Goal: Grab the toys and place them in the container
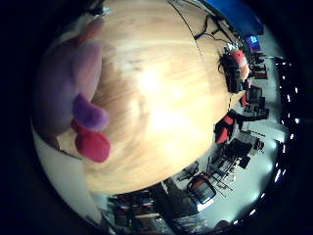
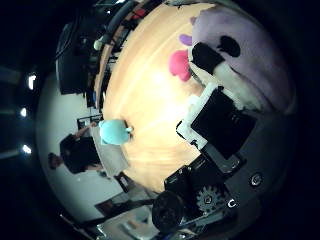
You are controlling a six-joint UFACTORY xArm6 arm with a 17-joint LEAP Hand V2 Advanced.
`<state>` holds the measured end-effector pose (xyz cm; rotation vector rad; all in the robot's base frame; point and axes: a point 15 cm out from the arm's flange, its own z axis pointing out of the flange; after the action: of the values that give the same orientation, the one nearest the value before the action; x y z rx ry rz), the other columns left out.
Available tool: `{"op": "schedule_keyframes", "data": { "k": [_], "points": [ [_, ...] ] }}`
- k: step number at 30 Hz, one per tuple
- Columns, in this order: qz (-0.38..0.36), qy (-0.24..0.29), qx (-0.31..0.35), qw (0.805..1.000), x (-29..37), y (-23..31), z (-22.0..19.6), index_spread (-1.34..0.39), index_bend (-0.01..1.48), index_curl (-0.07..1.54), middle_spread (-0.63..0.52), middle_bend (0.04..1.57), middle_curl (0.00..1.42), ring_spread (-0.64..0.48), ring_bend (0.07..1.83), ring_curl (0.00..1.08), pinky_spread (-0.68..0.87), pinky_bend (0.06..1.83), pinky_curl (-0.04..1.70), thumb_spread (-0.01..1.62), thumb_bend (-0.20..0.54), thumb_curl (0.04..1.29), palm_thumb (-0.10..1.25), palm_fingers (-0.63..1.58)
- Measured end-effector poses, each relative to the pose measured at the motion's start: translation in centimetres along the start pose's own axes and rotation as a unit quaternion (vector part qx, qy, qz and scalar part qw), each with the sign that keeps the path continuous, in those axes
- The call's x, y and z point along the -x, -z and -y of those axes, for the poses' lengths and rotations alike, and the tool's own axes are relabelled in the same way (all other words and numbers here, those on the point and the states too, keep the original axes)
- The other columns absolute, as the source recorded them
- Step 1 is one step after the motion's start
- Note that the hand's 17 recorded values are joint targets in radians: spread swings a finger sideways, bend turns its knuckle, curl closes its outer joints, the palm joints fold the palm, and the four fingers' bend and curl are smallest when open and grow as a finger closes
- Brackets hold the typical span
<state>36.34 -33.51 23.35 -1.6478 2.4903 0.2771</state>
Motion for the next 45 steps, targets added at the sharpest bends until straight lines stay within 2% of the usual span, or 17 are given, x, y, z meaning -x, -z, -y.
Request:
{"op": "schedule_keyframes", "data": {
  "k": [7, 14, 24, 30, 36, 45],
  "points": [
    [0.035, 0.029, -0.008, 0.999, 5.1, 3.9, 1.1, -0.52, 0.34, 0.47, -0.43, 0.75, 0.68, -0.33, 1.25, 0.47, -0.46, 1.29, 0.39, 1.03, 0.048, 0.4, 1.13, 1.18],
    [0.025, 0.078, -0.031, 0.996, 10.8, 8.2, 0.9, -0.53, 0.31, 0.52, -0.43, 0.75, 0.68, -0.33, 1.25, 0.47, -0.46, 1.28, 0.41, 1.02, 0.013, 0.4, 1.16, 1.17],
    [0.007, 0.199, -0.061, 0.978, 25.7, 11.6, -0.7, -0.54, 0.26, 0.58, -0.43, 0.74, 0.69, -0.33, 1.25, 0.47, -0.46, 1.26, 0.43, 1.02, -0.011, 0.41, 1.17, 1.17],
    [0.021, 0.276, -0.066, 0.959, 36.4, 11.7, -3.8, -0.55, 0.23, 0.62, -0.43, 0.74, 0.69, -0.33, 1.25, 0.47, -0.47, 1.25, 0.44, 1.03, -0.011, 0.41, 1.18, 1.17],
    [0.035, 0.349, -0.047, 0.935, 47.1, 10.3, -9.3, -0.56, 0.21, 0.66, -0.43, 0.74, 0.7, -0.33, 1.24, 0.47, -0.48, 1.24, 0.45, 1.03, -0.012, 0.41, 1.18, 1.17],
    [0.044, 0.427, -0.023, 0.903, 57.8, 8.6, -18.1, -0.57, 0.18, 0.7, -0.43, 0.73, 0.7, -0.33, 1.24, 0.47, -0.49, 1.23, 0.46, 1.03, -0.009, 0.41, 1.18, 1.17]
  ]
}}
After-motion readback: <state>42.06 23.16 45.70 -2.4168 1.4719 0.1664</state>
